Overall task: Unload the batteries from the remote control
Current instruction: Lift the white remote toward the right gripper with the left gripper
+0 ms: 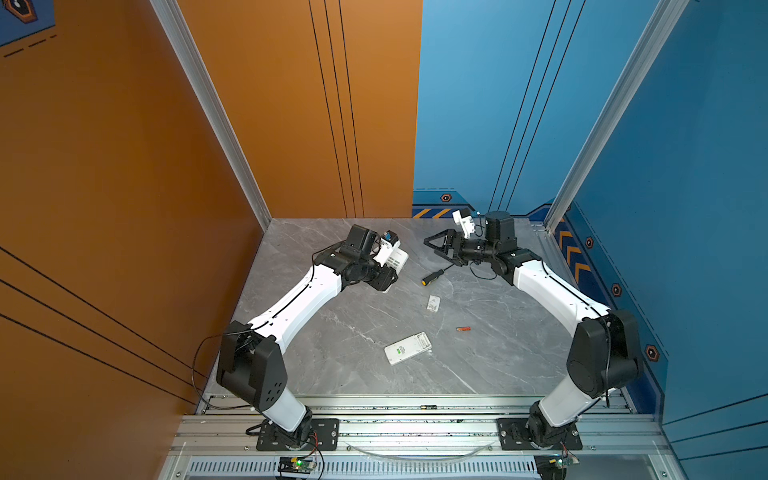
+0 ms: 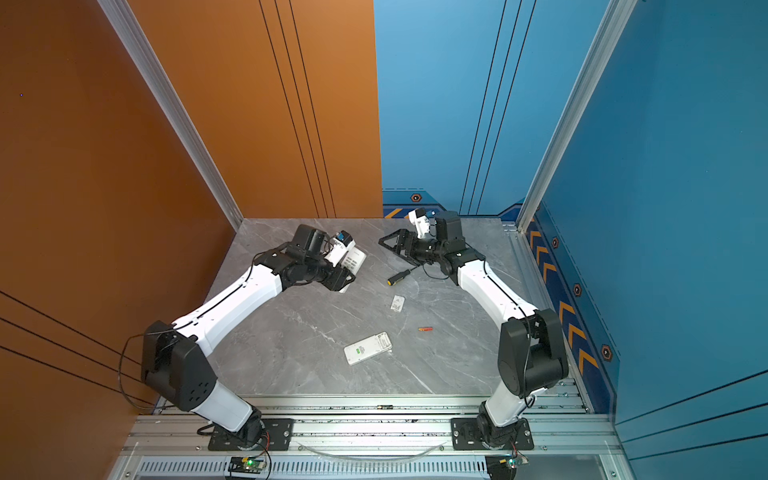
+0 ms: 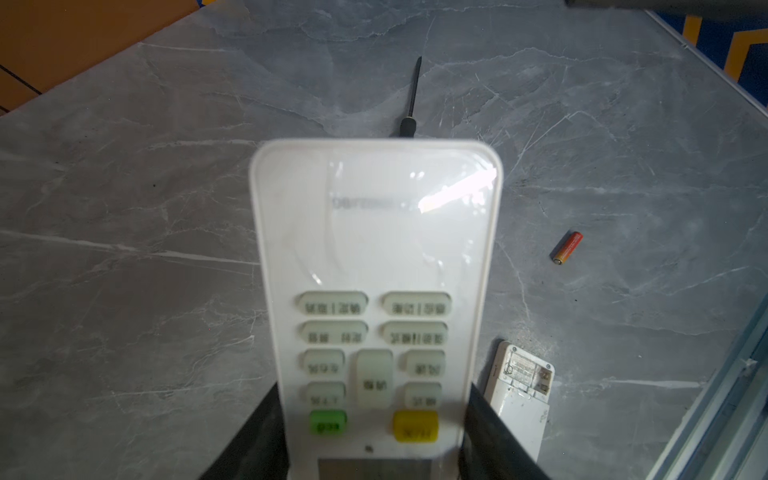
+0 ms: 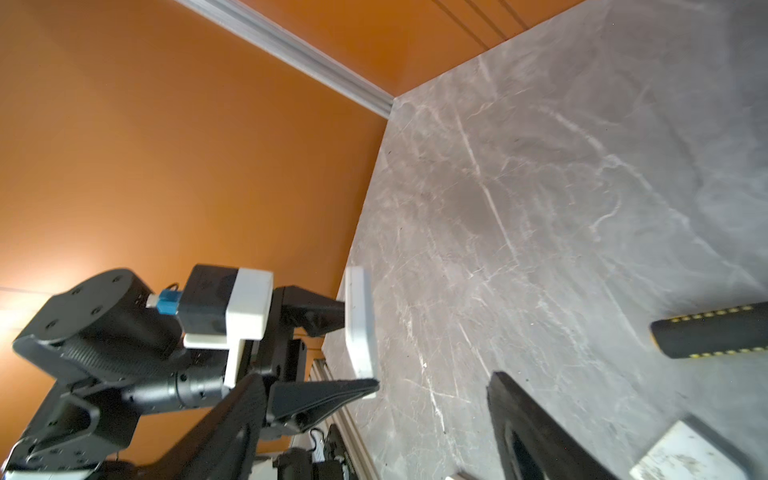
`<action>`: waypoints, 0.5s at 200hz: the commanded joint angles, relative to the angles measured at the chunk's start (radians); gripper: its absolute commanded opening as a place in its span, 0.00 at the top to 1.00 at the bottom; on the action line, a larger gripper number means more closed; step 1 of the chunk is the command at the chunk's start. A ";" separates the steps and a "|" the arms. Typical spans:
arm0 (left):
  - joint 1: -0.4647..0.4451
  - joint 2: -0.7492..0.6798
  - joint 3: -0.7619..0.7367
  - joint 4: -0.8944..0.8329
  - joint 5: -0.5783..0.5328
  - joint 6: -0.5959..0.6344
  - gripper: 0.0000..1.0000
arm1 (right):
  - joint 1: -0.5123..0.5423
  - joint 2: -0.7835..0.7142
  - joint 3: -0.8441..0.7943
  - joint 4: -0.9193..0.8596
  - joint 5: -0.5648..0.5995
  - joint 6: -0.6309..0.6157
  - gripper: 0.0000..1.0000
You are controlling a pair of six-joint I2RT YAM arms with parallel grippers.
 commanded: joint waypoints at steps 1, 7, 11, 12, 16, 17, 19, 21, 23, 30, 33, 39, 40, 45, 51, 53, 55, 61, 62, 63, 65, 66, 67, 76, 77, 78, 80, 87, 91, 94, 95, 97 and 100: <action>-0.033 -0.021 -0.001 0.026 -0.042 0.032 0.78 | 0.029 0.010 0.011 0.036 -0.103 0.005 0.21; -0.040 -0.019 -0.001 0.027 -0.050 0.038 0.78 | 0.037 0.011 0.014 0.036 -0.109 0.007 0.22; -0.044 -0.019 -0.001 0.027 -0.057 0.041 0.78 | 0.042 0.011 0.019 0.034 -0.111 0.006 0.22; -0.044 -0.019 -0.002 0.027 -0.059 0.041 0.78 | 0.043 0.011 0.020 0.034 -0.112 0.005 0.22; -0.048 -0.019 -0.001 0.026 -0.060 0.044 0.78 | 0.047 0.013 0.020 0.039 -0.116 0.006 0.23; -0.049 -0.019 -0.001 0.025 -0.060 0.045 0.78 | 0.047 0.012 0.020 0.040 -0.116 0.007 0.23; -0.049 -0.019 -0.001 0.026 -0.063 0.045 0.78 | 0.050 0.013 0.019 0.041 -0.117 0.006 0.23; -0.051 -0.020 0.000 0.025 -0.063 0.045 0.78 | 0.053 0.012 0.018 0.042 -0.117 0.006 0.23; -0.052 -0.020 0.000 0.026 -0.063 0.045 0.78 | 0.055 0.011 0.019 0.041 -0.116 0.005 0.23; -0.056 -0.020 0.002 0.027 -0.064 0.045 0.78 | 0.062 0.017 0.020 0.032 -0.108 -0.002 0.24; -0.058 -0.019 0.003 0.027 -0.066 0.046 0.78 | 0.065 0.020 0.021 0.025 -0.108 -0.005 0.24; -0.063 -0.019 0.006 0.028 -0.071 0.050 0.78 | 0.069 0.029 0.026 0.016 -0.110 -0.009 0.27; -0.064 -0.020 0.006 0.028 -0.072 0.050 0.78 | 0.070 0.030 0.026 0.013 -0.111 -0.009 0.28; -0.068 -0.020 0.008 0.030 -0.076 0.052 0.78 | 0.073 0.038 0.031 0.004 -0.113 -0.011 0.29; -0.070 -0.021 0.009 0.031 -0.076 0.053 0.78 | 0.075 0.043 0.029 -0.001 -0.112 -0.011 0.31; -0.072 -0.021 0.010 0.030 -0.076 0.054 0.78 | 0.076 0.045 0.027 -0.001 -0.111 -0.012 0.31; -0.073 -0.021 0.011 0.030 -0.075 0.055 0.78 | 0.077 0.046 0.026 -0.001 -0.110 -0.012 0.31; -0.075 -0.021 0.013 0.030 -0.072 0.054 0.78 | 0.079 0.046 0.021 0.001 -0.105 -0.011 0.32; -0.077 -0.021 0.014 0.030 -0.073 0.054 0.78 | 0.079 0.045 0.021 0.000 -0.104 -0.012 0.32; -0.078 -0.021 0.014 0.030 -0.074 0.055 0.78 | 0.080 0.047 0.020 -0.001 -0.103 -0.012 0.32; -0.079 -0.021 0.014 0.029 -0.073 0.056 0.78 | 0.080 0.047 0.019 -0.002 -0.101 -0.013 0.33; -0.080 -0.021 0.014 0.030 -0.075 0.056 0.78 | 0.080 0.048 0.019 -0.004 -0.100 -0.013 0.33; -0.081 -0.021 0.014 0.030 -0.075 0.056 0.78 | 0.080 0.049 0.018 -0.006 -0.098 -0.014 0.34; -0.086 -0.024 0.016 0.031 -0.084 0.059 0.78 | 0.081 0.054 0.022 -0.037 -0.086 -0.033 0.36; -0.086 -0.024 0.016 0.030 -0.084 0.060 0.78 | 0.080 0.055 0.024 -0.042 -0.085 -0.035 0.36; -0.087 -0.025 0.016 0.030 -0.085 0.060 0.78 | 0.080 0.055 0.024 -0.049 -0.084 -0.039 0.37; -0.086 -0.026 0.016 0.031 -0.085 0.060 0.78 | 0.080 0.058 0.026 -0.058 -0.083 -0.043 0.38; -0.089 -0.026 0.016 0.032 -0.084 0.059 0.78 | 0.080 0.060 0.026 -0.065 -0.083 -0.048 0.40; -0.088 -0.028 0.016 0.033 -0.082 0.061 0.78 | 0.081 0.060 0.023 -0.066 -0.082 -0.049 0.40; -0.089 -0.029 0.016 0.032 -0.081 0.061 0.78 | 0.082 0.060 0.020 -0.066 -0.081 -0.048 0.40; -0.089 -0.030 0.016 0.033 -0.080 0.061 0.78 | 0.082 0.061 0.020 -0.066 -0.080 -0.049 0.40; -0.090 -0.031 0.016 0.034 -0.079 0.060 0.78 | 0.082 0.061 0.019 -0.067 -0.079 -0.049 0.40; -0.092 -0.032 0.016 0.034 -0.076 0.060 0.78 | 0.083 0.061 0.019 -0.068 -0.077 -0.050 0.40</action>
